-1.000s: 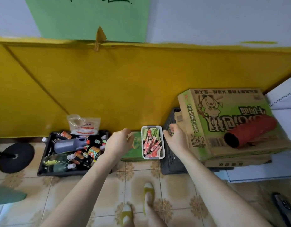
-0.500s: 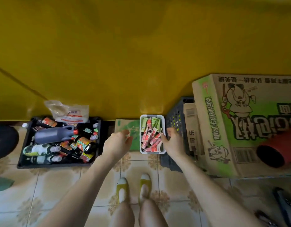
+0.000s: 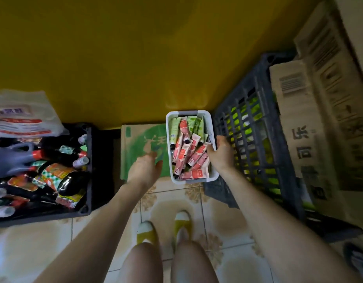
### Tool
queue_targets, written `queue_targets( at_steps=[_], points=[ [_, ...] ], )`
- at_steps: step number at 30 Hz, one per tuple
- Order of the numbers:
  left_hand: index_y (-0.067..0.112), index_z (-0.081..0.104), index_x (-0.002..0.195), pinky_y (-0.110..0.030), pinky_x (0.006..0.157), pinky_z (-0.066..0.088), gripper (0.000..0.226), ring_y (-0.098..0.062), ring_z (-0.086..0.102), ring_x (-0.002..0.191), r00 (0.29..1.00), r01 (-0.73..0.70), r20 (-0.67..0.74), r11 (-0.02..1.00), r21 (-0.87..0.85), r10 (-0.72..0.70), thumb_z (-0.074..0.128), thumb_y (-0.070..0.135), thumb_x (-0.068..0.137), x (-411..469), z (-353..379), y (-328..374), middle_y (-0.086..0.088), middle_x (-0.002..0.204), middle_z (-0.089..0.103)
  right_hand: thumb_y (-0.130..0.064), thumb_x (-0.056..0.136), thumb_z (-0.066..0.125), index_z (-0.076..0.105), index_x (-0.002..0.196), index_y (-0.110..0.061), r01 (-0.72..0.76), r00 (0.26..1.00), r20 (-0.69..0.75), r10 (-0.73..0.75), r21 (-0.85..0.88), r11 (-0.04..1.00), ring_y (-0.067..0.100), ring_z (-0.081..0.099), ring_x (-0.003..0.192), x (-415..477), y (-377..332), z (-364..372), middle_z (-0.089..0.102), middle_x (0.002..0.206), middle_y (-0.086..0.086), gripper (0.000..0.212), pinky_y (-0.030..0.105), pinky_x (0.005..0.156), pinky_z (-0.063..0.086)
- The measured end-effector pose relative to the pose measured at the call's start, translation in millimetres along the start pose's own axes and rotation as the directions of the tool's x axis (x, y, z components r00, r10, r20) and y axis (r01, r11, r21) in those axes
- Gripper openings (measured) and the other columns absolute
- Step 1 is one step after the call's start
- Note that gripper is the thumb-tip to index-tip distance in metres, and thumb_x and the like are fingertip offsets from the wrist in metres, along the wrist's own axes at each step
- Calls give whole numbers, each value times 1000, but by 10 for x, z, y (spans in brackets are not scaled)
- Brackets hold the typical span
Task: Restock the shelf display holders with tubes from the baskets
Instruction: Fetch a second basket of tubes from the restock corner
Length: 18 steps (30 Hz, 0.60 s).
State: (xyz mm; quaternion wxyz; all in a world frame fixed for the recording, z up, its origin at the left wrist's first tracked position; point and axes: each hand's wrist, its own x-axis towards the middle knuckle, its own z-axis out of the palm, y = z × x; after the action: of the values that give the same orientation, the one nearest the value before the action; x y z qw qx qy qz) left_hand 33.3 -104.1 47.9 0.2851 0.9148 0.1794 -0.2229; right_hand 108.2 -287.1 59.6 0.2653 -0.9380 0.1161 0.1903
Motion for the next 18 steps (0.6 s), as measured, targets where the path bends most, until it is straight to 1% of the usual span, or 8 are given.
queue_targets(
  at_steps=[2,6,9,13,16,18],
  points=[
    [9,50,127,-40,79,48,36,-38,59,102,1000,-7,8,1000,6,7,47,24,95,165,196,-75,-19,113,63,-19,94,53,40,136,-3,-21,1000,-9,21,9,1000,32,47,123,171,80,158,48,135,17,47,34,92,41],
    [8,45,129,-42,76,52,37,-38,61,98,1000,-17,12,1000,14,17,45,25,96,440,499,-165,-21,109,65,-20,95,51,40,135,-5,-48,998,-29,47,-21,999,35,50,118,418,227,389,49,133,17,44,37,86,45],
    [4,45,126,-46,73,55,36,-37,64,91,999,-52,8,999,-4,52,45,25,96,596,648,-154,-22,106,65,-18,96,48,40,134,-2,-58,998,-41,56,-36,998,36,51,116,528,300,490,51,132,18,42,38,87,45],
    [1,47,115,-44,64,54,31,-35,64,79,997,-73,22,997,-30,74,43,26,97,735,758,-107,-20,96,66,-14,98,41,41,133,-2,-57,997,-56,54,-43,997,36,50,117,649,340,572,50,132,20,37,39,89,44],
    [0,47,107,-43,60,53,25,-34,63,73,996,-91,17,994,-58,92,43,22,97,784,797,-78,-19,89,64,-9,98,39,44,130,0,-63,995,-86,55,-93,994,36,50,117,725,340,606,50,130,20,34,37,88,44],
    [-2,45,105,-42,59,51,24,-36,62,74,996,-82,18,995,-65,83,41,20,97,799,819,-60,-20,88,62,-6,97,39,48,126,1,-70,992,-116,52,-155,985,36,51,115,765,340,639,51,127,21,31,37,87,43]
  ],
)
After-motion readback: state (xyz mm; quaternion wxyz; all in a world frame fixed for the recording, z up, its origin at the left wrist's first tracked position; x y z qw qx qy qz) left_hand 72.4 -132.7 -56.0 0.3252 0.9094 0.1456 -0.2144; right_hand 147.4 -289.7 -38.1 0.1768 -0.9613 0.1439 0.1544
